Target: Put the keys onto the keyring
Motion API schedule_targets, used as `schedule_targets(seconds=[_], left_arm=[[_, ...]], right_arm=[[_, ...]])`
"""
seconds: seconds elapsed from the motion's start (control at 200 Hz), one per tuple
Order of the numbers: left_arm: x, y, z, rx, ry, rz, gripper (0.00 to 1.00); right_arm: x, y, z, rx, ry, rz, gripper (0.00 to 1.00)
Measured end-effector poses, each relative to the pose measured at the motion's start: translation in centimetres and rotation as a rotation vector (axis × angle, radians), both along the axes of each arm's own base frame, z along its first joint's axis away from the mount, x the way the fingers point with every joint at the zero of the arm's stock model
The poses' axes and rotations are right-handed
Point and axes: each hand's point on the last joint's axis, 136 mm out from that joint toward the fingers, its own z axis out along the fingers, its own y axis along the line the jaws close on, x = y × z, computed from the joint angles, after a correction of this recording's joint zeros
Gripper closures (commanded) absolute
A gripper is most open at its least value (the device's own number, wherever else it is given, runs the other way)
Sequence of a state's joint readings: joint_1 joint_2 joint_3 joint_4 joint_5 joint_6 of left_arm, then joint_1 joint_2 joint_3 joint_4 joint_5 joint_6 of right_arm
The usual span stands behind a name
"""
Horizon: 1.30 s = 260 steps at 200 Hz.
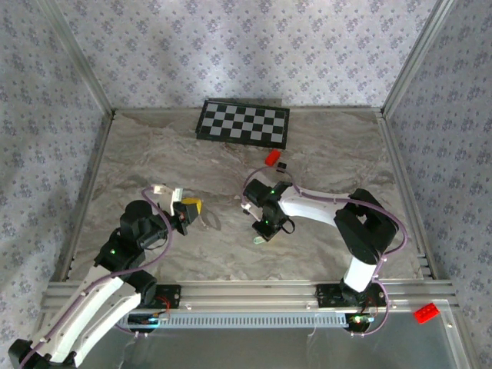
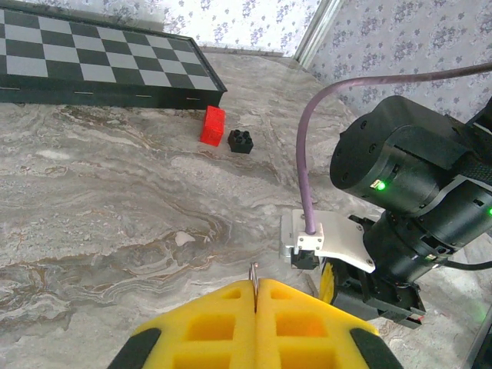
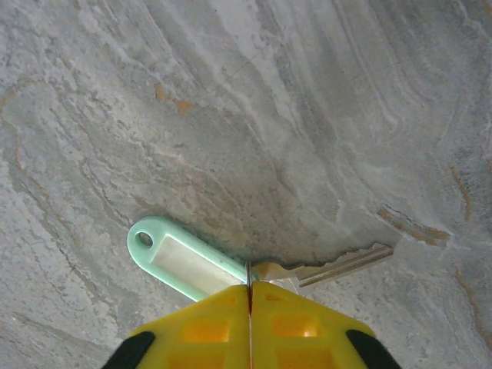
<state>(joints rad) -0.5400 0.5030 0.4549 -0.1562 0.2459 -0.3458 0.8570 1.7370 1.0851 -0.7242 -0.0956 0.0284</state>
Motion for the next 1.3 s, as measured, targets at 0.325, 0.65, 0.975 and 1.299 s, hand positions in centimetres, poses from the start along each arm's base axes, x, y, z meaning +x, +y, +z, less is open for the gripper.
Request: schedule_targets(seconds=[0.325, 0.65, 0.975, 1.299], left_arm=[[-0.1, -0.1, 0.0, 0.001, -0.003, -0.006, 1.0], [-0.3, -1.0, 0.3, -0.015, -0.004, -0.057, 1.0], [-1.3, -2.2, 1.6, -0.044, -0.04, -0.14, 1.0], [-4.0, -4.2, 6.8, -0.108, -0.19, -0.303, 1.0]], right_arm=[[-0.5, -0.3, 1.4, 0.086, -0.072, 0.028, 1.0], [-2.0, 0.5, 8.5, 0.395, -0.364, 0.138, 1.0], [-3.4, 1.6, 16.8, 0.757, -0.6, 0.21, 1.0], [-6.9, 2.6, 22.8, 1.084, -0.647, 0.334, 1.0]])
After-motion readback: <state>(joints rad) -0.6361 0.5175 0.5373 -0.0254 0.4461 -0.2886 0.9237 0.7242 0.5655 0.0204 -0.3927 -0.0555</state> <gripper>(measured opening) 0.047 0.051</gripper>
